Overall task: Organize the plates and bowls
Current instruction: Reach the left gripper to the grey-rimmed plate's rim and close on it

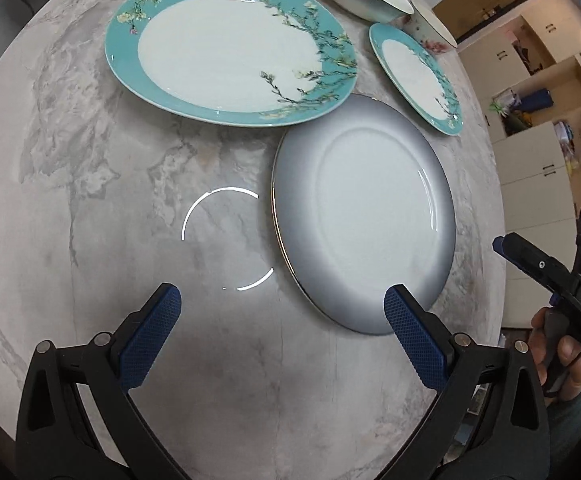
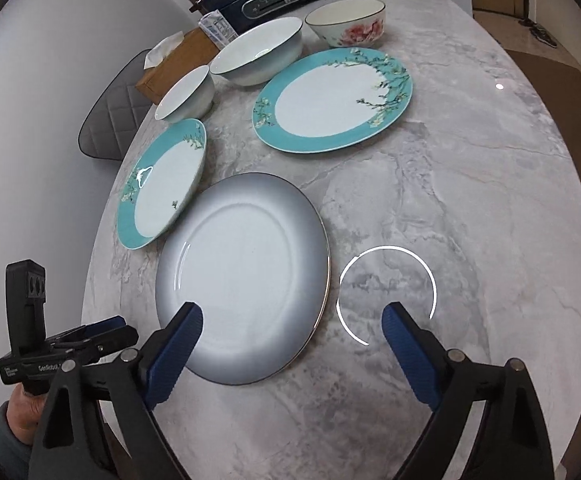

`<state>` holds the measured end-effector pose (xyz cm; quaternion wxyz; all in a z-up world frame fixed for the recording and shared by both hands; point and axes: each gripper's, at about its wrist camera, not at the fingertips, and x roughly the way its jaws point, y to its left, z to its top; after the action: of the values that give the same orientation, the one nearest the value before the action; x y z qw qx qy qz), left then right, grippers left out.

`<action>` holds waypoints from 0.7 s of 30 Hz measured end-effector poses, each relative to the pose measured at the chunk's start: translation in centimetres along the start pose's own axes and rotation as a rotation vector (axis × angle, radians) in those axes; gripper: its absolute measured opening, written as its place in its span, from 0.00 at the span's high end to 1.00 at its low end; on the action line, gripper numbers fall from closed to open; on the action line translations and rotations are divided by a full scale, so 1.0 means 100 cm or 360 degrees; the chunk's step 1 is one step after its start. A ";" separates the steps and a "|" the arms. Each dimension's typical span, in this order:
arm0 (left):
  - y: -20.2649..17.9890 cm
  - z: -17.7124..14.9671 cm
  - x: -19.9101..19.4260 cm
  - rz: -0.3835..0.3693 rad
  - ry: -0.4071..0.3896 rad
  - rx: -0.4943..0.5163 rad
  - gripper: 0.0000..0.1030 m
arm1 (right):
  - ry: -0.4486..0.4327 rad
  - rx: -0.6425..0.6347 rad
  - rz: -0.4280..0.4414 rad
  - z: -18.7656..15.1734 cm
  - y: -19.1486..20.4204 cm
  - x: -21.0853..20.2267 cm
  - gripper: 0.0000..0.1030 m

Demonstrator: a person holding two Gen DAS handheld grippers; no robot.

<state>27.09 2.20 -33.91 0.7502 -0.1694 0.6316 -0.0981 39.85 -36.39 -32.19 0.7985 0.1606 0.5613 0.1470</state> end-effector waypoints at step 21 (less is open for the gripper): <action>-0.029 0.053 0.051 0.0008 0.0046 0.0244 0.59 | 0.0208 -0.0269 0.0168 0.037 -0.004 0.067 0.43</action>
<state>33.38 -1.58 -36.70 0.7521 -0.1085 0.6333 -0.1466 45.57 -34.31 -36.86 0.7620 0.1121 0.5885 0.2457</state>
